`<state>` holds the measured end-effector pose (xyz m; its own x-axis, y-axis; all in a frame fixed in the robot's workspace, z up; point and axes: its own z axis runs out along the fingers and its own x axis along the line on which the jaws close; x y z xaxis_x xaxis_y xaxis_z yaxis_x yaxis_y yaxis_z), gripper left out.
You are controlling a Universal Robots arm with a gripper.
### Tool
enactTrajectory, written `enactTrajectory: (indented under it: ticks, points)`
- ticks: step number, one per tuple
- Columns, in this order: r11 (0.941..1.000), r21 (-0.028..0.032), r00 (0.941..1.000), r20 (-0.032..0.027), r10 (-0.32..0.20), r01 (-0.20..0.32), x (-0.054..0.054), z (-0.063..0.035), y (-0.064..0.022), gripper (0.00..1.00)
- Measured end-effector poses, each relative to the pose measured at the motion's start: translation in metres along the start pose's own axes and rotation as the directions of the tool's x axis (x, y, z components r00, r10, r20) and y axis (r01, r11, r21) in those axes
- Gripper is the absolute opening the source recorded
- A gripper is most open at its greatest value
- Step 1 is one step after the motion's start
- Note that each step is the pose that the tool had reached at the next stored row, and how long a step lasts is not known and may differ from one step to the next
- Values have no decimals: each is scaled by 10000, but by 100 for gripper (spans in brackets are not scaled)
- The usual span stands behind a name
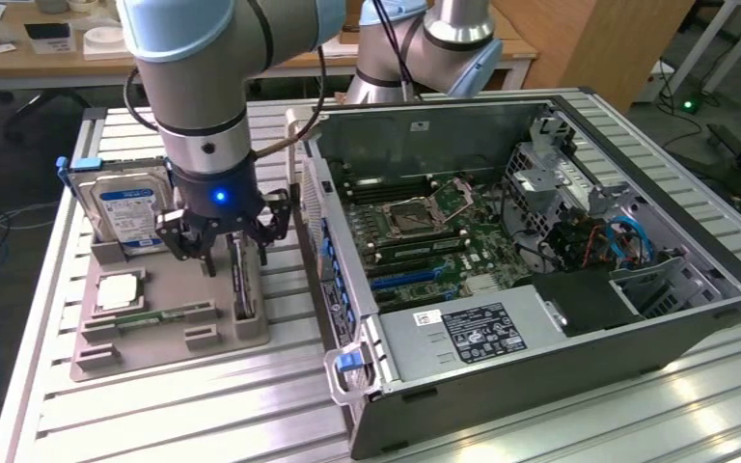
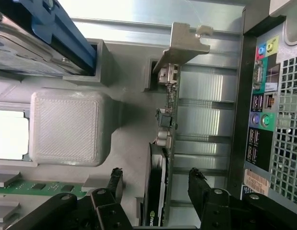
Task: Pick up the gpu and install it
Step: 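Pick up the gpu and move the gpu toward the slot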
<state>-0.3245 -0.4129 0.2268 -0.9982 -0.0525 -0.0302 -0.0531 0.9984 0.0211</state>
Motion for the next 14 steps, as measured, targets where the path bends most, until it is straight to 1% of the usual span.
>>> enactTrajectory:
  ticks: [4,8,14]
  points:
    - [10000,52,10000,-2,75,-75,20,70,3,66]
    - [9991,68,9991,6,417,-417,22,95,13,66]
    - [9990,68,9990,8,449,-449,21,96,13,66]
